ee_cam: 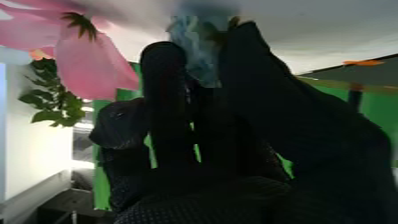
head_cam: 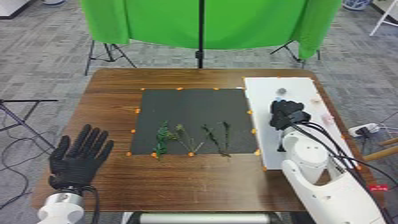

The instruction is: Arrange flowers

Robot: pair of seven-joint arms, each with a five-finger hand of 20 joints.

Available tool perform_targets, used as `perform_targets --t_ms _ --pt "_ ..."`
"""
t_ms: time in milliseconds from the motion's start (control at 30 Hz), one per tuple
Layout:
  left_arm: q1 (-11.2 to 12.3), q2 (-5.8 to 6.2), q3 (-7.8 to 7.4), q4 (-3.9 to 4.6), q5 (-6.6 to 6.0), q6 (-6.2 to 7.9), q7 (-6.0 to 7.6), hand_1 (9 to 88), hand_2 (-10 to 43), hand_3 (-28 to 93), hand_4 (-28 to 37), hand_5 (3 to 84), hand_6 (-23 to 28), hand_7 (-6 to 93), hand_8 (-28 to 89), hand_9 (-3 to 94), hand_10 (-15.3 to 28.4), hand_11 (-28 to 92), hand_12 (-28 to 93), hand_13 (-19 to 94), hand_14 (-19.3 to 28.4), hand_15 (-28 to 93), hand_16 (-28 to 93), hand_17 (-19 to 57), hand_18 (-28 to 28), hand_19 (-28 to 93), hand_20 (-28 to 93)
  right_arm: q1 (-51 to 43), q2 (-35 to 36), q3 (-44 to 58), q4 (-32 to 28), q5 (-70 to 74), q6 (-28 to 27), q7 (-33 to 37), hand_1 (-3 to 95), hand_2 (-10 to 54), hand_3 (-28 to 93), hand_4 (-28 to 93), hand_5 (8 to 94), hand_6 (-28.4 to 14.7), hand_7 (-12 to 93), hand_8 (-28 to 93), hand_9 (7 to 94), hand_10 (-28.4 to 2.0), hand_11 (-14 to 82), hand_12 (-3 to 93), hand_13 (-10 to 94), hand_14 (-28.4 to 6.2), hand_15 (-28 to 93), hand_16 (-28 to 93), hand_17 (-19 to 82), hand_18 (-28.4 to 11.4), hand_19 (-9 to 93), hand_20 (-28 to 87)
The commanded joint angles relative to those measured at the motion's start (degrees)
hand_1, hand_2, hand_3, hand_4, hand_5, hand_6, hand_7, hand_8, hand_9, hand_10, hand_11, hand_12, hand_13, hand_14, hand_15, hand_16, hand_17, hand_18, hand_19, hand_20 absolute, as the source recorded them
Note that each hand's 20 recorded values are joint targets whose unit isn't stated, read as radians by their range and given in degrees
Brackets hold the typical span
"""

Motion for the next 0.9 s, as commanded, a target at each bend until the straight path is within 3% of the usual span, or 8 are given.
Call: perform_targets --t_ms 33,133,200,367,500,733,833,900 --pt "0.8 -0.51 -0.01 -0.10 -0.81 -0.03 -0.76 28.0 12.5 78 -28.3 45.6 10.3 10.3 -9 38.9 15.8 19 10 27 16.3 33 -7 -8.3 13.3 34 11 -1.8 -0.4 0.3 1.8 1.3 4.8 0.5 64.9 -9.5 69 -28 63.3 -1.1 22 -15 76.4 -10.7 14.9 37.4 61 -8.9 60 39 34 -22.5 92 52" --pt "1.2 -0.58 -0.17 -0.31 -0.81 -0.20 -0.48 28.0 12.5 78 -28.3 45.6 10.3 10.4 -9 38.9 15.8 19 10 27 16.3 33 -7 -8.4 13.3 34 11 -2.5 -0.2 0.4 0.2 1.8 7.5 0.7 66.0 -9.5 70 -28 67.1 -0.5 26 -15 80.2 -10.1 14.5 39.0 68 -6.6 52 41 37 -22.4 93 52" --pt "1.2 -0.56 -0.24 -0.35 -0.61 -0.33 -0.35 27.9 12.5 78 -28.3 45.5 10.2 10.3 -9 38.9 15.8 19 10 27 16.3 33 -7 -8.4 13.3 34 11 -2.8 0.1 0.4 -2.1 2.7 8.8 1.2 66.2 -9.5 70 -28 68.1 -0.7 29 -8 81.8 -9.8 14.3 39.4 71 -5.9 49 42 38 -22.3 93 53" --pt "1.5 -0.42 -0.62 -0.62 -0.75 -0.51 0.03 27.9 12.4 78 -28.3 45.5 10.2 10.4 -9 38.9 15.8 19 10 27 16.3 33 -7 -8.4 13.3 34 11 -2.4 1.2 -1.1 -9.4 5.2 12.4 -0.6 66.3 -9.5 70 -28 69.0 -1.2 32 -5 82.9 -9.7 14.6 40.1 73 -5.8 48 42 39 -22.3 93 54" --pt "1.7 -0.33 -1.31 -0.67 -0.38 -0.33 0.62 27.9 12.4 78 -28.3 45.5 10.3 10.3 -9 38.9 15.9 19 10 27 16.4 33 -7 -8.5 13.3 34 11 2.0 -0.2 -5.0 -12.0 7.6 13.3 -3.2 66.2 -9.5 70 -28 69.0 -1.4 32 -4 82.8 -9.9 14.6 40.6 73 -5.9 48 43 39 -22.3 93 54" --pt "2.6 -0.07 -2.65 -0.85 0.36 -0.25 2.96 27.9 12.3 78 -28.3 45.5 10.3 10.3 -9 38.8 15.9 19 10 27 16.4 33 -7 -8.5 13.4 34 11 12.6 -9.1 -14.9 -7.5 11.4 8.9 -15.6 66.1 -9.5 70 -28 67.3 -1.2 32 -5 81.4 -10.0 15.3 41.3 70 -6.8 50 44 37 -21.3 93 55" --pt "2.5 0.84 -2.47 -1.03 0.64 -0.41 3.91 27.9 12.2 78 -28.3 45.5 10.3 10.3 -9 38.8 15.8 19 10 27 16.4 33 -7 -8.5 13.3 34 11 14.1 -14.0 -18.8 -4.1 9.6 7.1 -22.0 66.0 -9.5 71 -28 67.2 -1.1 33 -5 81.1 -10.0 15.4 41.1 70 -7.0 51 43 37 -21.2 93 54" --pt "1.6 1.67 -1.66 -0.62 0.71 -0.85 4.64 27.8 12.2 78 -28.3 45.5 10.2 10.3 -9 38.9 15.7 19 10 27 16.3 33 -7 -8.5 13.3 34 11 15.2 -16.5 -21.8 -1.4 7.8 6.7 -25.6 66.0 -9.5 71 -28 67.1 -1.1 33 -5 81.0 -10.1 15.6 41.1 69 -7.2 51 43 36 -21.2 93 54"
